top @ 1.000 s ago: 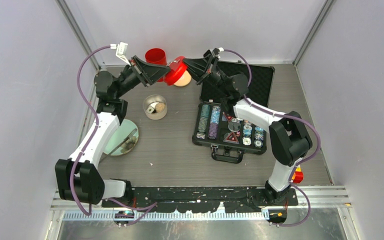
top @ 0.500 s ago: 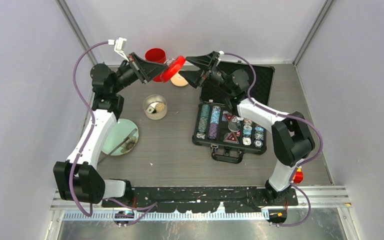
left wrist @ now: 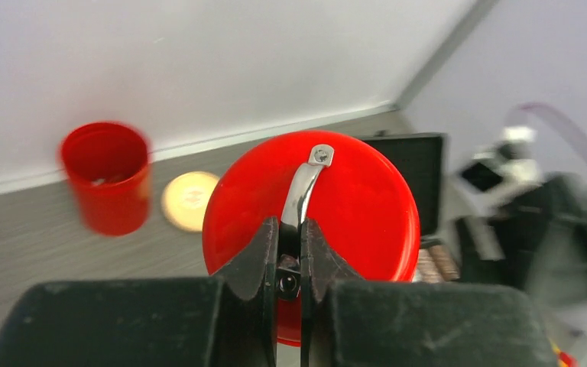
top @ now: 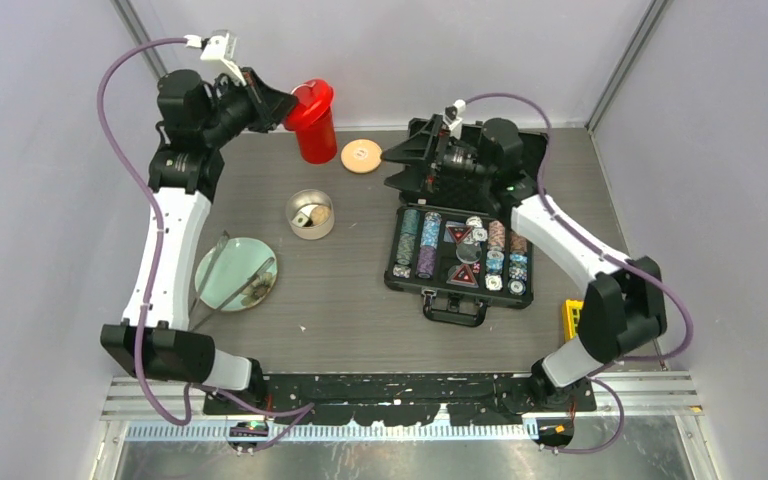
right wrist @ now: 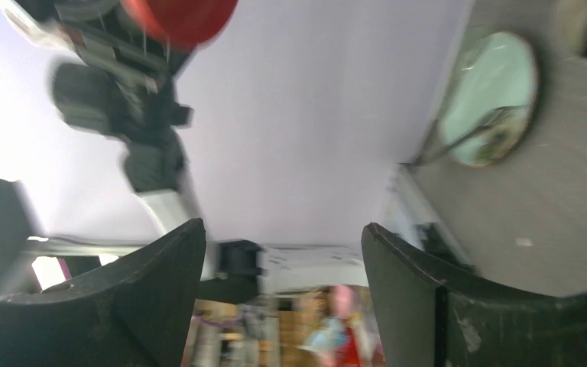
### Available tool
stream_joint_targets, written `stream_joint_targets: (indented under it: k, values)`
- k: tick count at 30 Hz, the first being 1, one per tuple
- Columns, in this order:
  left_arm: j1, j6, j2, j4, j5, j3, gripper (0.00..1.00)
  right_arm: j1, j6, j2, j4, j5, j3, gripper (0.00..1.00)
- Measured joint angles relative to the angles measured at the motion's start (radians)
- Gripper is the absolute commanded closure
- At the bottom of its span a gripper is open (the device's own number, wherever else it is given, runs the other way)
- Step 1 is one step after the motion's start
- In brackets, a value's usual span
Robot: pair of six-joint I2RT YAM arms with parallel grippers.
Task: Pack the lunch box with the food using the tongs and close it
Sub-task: Pick up the box lid from the center of the board, then close the box lid on the packing box.
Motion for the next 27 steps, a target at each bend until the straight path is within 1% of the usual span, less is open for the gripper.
stream_joint_targets:
  k: [3, 5, 8, 12, 16, 19, 24, 27]
  values:
    - [0.0, 0.111, 0.058, -0.083, -0.124, 0.032, 1.0, -0.01, -0.289, -0.072, -0.292, -0.023, 0.058, 0.16]
    - [0.0, 0.161, 0.1, -0.124, -0.196, 0.049, 1.0, -0.022, -0.51, -0.127, -0.482, -0.023, 0.097, 0.15]
    - [0.0, 0.224, 0.192, -0.185, -0.292, 0.109, 1.0, -0.058, -0.765, -0.224, -0.676, -0.024, 0.109, 0.14]
    - [-0.002, 0.275, 0.29, -0.198, -0.389, 0.145, 1.0, -0.164, -1.017, -0.339, -0.845, 0.002, 0.105, 0.14]
    - [-0.008, 0.309, 0.36, -0.183, -0.454, 0.145, 1.0, -0.223, -1.207, -0.405, -0.962, 0.08, 0.067, 0.13]
    - [-0.019, 0.341, 0.404, -0.116, -0.495, 0.131, 1.0, -0.248, -1.308, -0.415, -1.031, 0.105, 0.035, 0.12]
    - [-0.051, 0.441, 0.434, 0.052, -0.557, 0.072, 1.0, -0.296, -1.398, -0.415, -1.092, 0.097, -0.016, 0.11]
    - [-0.073, 0.497, 0.474, 0.16, -0.592, 0.07, 1.0, -0.32, -1.421, -0.411, -1.111, 0.09, -0.025, 0.11]
